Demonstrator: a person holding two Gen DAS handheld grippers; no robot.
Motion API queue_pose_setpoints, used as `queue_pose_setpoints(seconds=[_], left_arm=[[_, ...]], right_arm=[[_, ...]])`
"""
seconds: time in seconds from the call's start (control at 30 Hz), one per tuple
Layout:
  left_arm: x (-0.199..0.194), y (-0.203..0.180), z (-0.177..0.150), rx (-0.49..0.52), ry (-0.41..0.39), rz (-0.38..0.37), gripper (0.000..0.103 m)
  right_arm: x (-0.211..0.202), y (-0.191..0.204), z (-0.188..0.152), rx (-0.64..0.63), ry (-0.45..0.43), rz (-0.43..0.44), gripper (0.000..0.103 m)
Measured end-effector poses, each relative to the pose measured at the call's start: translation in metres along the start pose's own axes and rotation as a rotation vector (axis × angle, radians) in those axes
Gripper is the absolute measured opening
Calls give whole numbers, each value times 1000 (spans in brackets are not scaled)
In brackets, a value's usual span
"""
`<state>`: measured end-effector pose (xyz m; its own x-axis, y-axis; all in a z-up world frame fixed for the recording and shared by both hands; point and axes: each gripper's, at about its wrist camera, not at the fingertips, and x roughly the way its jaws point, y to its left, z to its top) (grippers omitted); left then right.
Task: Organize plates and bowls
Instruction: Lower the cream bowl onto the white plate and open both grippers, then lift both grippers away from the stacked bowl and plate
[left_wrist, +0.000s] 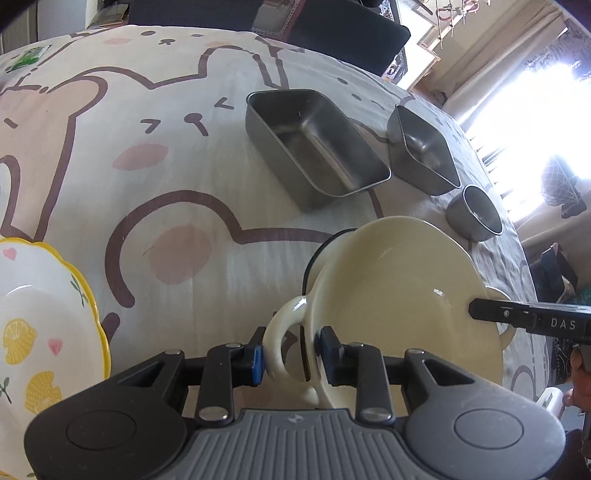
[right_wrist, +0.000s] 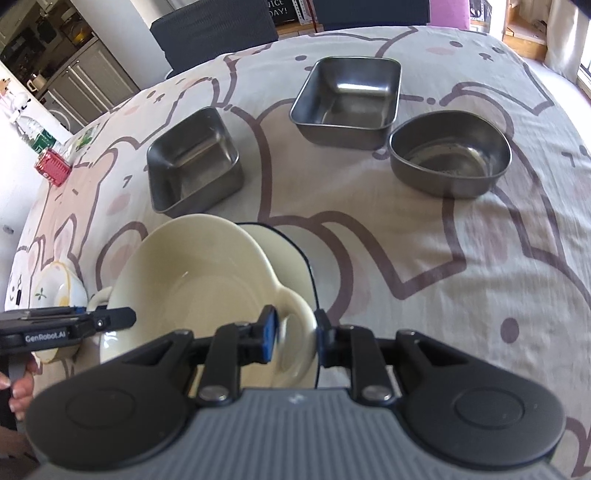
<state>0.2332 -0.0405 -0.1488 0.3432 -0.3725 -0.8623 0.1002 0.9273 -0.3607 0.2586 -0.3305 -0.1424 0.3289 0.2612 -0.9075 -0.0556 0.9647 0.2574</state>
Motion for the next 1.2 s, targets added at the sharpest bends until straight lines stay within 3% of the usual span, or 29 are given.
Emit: queue_pose_setpoints(seconds=[0.43,0.57,0.83,0.9,1.2], left_arm=[[-2,-10,1,82,1,7,32],[-3,-12,2,93,2,16,33],[-10,-10,3,82,-23,19,66],[-11,-11,3,89,-28,16,81],[-16,-23,-2,147,-35,25,101]], right_arm=[[9,-1,2,-22,18,-52,33],[9,1,0,-44,14,-92,50],[11,-2,-5,-58,27,-109,63],[12,-2,-7,-65,30,-110,66],[2,-4,-15,-63,-9,-73,90]])
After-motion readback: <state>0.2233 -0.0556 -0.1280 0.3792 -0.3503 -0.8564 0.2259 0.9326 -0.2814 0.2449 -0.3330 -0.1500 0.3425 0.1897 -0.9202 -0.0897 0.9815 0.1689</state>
